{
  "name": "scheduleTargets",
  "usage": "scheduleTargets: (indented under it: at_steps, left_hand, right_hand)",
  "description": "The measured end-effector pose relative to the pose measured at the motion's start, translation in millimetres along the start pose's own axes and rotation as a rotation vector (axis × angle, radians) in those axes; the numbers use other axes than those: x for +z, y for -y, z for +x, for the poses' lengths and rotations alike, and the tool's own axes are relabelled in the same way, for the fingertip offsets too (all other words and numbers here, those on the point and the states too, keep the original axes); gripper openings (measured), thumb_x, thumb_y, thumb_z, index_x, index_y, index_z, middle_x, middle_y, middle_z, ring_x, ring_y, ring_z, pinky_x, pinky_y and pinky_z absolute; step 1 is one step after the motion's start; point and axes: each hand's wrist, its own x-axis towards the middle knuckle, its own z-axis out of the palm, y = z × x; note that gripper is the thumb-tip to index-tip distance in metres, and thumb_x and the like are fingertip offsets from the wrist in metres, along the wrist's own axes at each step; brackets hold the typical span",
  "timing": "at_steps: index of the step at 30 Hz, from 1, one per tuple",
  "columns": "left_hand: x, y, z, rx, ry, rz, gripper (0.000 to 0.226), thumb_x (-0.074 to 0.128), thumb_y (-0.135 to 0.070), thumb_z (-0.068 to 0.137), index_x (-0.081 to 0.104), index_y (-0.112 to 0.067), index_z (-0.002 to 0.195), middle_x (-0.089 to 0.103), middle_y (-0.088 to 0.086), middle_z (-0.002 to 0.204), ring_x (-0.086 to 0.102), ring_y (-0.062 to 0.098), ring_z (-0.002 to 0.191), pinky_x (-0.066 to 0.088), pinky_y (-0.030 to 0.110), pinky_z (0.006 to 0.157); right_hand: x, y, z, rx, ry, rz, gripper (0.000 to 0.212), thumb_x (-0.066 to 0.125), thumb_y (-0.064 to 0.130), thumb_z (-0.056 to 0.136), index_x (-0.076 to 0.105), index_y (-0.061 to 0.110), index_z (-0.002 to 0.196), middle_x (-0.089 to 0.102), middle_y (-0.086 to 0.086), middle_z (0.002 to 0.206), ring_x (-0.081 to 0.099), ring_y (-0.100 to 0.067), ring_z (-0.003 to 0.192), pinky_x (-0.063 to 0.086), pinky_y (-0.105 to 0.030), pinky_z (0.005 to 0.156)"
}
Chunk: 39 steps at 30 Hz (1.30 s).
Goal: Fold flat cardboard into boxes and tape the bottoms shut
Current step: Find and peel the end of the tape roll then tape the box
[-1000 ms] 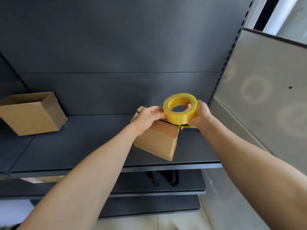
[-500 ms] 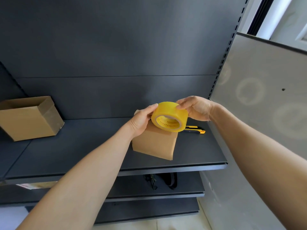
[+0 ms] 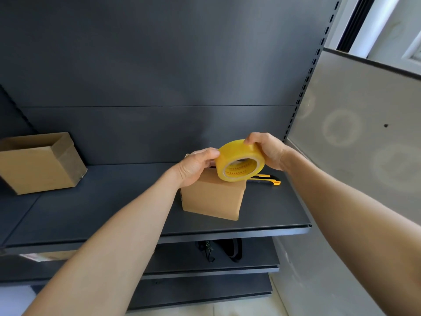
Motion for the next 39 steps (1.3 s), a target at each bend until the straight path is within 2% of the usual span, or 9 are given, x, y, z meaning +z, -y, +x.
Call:
scheduleTargets:
  at_steps: [6,11,14,20,25,28,31,33,39]
  left_hand:
    - [2.8,-0.6,2.0,-0.026,0.012,0.021,0.033,0.048,-0.041,0.085,0.065,-0.015,0.093,0.067,0.005,0.101,0.058,0.018,0.101,0.037,0.035,0.102]
    - [10.4,-2.0,4.7,-0.025,-0.047,0.030,0.025,0.054,-0.041,0.087,0.061,-0.017,0.082,0.065,0.000,0.087,0.058,0.012,0.088,0.042,0.027,0.085]
    - [11.5,-4.4,4.9,-0.033,-0.064,0.037,0.030,0.053,-0.044,0.091,0.061,-0.016,0.087,0.065,0.001,0.087,0.057,0.012,0.088,0.040,0.029,0.087]
    - [5.8,-8.5,-0.1,-0.024,0.023,0.002,0.080,0.067,-0.074,0.058,0.063,-0.015,0.113,0.063,0.008,0.110,0.054,0.020,0.105,0.039,0.032,0.100]
    - [-0.9,-3.3,2.1,-0.012,-0.016,-0.002,0.040,0.051,-0.049,0.085,0.063,-0.014,0.101,0.062,0.009,0.102,0.053,0.020,0.098,0.038,0.032,0.095]
    - [3.1,-2.1,4.7,-0.020,-0.066,-0.009,0.029,0.047,-0.038,0.094,0.064,-0.014,0.093,0.063,0.006,0.092,0.055,0.017,0.091,0.041,0.030,0.089]
    - [10.6,-9.8,10.0,-0.025,-0.098,0.034,0.032,0.054,-0.048,0.084,0.065,-0.018,0.088,0.065,-0.002,0.083,0.056,0.015,0.088,0.039,0.032,0.092]
    - [11.9,-10.2,11.5,-0.025,-0.099,0.068,0.033,0.053,-0.049,0.085,0.065,-0.019,0.088,0.066,-0.004,0.084,0.055,0.015,0.092,0.036,0.034,0.096]
    - [5.6,-5.0,7.2,-0.055,0.020,0.065,0.032,0.038,-0.033,0.100,0.063,-0.015,0.110,0.066,0.001,0.103,0.058,0.015,0.096,0.040,0.029,0.095]
  right_hand:
    - [-1.5,-19.6,2.7,-0.019,-0.092,0.320,0.014,0.046,0.021,0.083,0.050,0.011,0.073,0.054,-0.006,0.071,0.053,-0.023,0.068,0.045,-0.032,0.066]
    - [4.1,-0.4,6.6,-0.093,-0.171,-0.347,0.032,0.058,0.052,0.084,0.063,0.022,0.096,0.063,0.002,0.093,0.059,-0.017,0.085,0.047,-0.032,0.078]
    - [12.7,6.8,6.3,-0.117,-0.171,-0.423,0.047,0.066,0.064,0.074,0.060,0.021,0.093,0.063,0.005,0.091,0.059,-0.011,0.083,0.047,-0.031,0.074]
    - [10.4,-11.2,5.7,-0.067,-0.109,0.195,0.042,0.068,0.045,0.067,0.067,0.013,0.094,0.067,-0.010,0.092,0.064,-0.025,0.084,0.052,-0.040,0.080]
    - [12.5,-28.5,11.6,-0.041,-0.009,0.475,0.021,0.053,0.034,0.090,0.061,0.015,0.086,0.063,-0.005,0.078,0.059,-0.020,0.075,0.050,-0.035,0.073]
    - [7.2,-11.1,12.5,-0.068,-0.139,0.173,0.019,0.054,0.030,0.089,0.061,0.015,0.080,0.056,-0.004,0.077,0.053,-0.022,0.076,0.044,-0.032,0.070]
    - [11.3,15.2,11.5,-0.137,-0.201,-0.347,0.027,0.059,0.048,0.084,0.064,0.022,0.081,0.061,0.005,0.078,0.057,-0.015,0.072,0.041,-0.027,0.062]
    - [15.2,16.5,11.2,-0.120,-0.208,-0.426,0.037,0.063,0.055,0.081,0.065,0.019,0.089,0.062,0.003,0.082,0.057,-0.013,0.075,0.042,-0.027,0.062]
    - [-1.1,-14.0,6.2,-0.060,-0.188,0.247,0.025,0.063,0.035,0.084,0.065,0.012,0.095,0.062,-0.013,0.096,0.061,-0.028,0.087,0.050,-0.040,0.080]
